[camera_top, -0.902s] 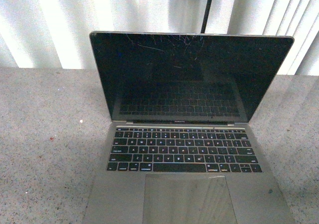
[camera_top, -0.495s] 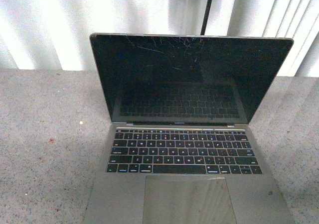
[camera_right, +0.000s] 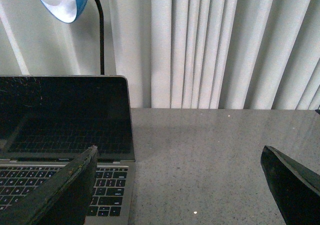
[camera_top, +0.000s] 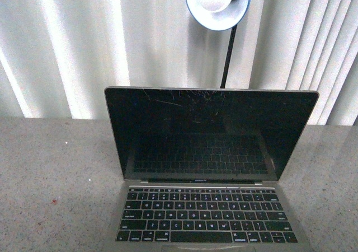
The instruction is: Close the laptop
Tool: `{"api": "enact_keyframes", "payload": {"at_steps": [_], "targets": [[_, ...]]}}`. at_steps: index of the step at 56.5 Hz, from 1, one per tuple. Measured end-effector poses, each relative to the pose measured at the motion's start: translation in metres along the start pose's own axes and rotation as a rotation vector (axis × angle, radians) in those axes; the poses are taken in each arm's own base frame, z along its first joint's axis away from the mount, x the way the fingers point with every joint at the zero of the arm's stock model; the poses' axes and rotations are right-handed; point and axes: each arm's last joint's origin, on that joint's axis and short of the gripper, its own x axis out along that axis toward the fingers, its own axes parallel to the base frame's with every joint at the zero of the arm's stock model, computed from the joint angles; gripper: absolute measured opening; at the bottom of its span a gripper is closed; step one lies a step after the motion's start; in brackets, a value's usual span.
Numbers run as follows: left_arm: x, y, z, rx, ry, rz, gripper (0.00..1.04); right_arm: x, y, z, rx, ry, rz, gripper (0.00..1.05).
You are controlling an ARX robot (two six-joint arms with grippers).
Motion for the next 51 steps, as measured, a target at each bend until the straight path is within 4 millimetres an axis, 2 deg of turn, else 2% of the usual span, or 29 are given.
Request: {"api": "enact_keyframes", "payload": {"at_steps": [40,46,51], "targets": [[0.0,0.0,0.0,0.0,0.0,0.0,0.98,0.0,0.0,0.0,0.0,0.0,0.0,0.97],[0.004,0.0,-0.005,-0.029,0.259,0.185,0.98,0.002,-0.002,-0.002,0.035,0.061,-0.099,0.97],[0.015,-0.001,-0.01,-0.034,0.343,0.23,0.98,0.011,-0.005,-0.002,0.052,0.079,-0.131,0.97]]}}
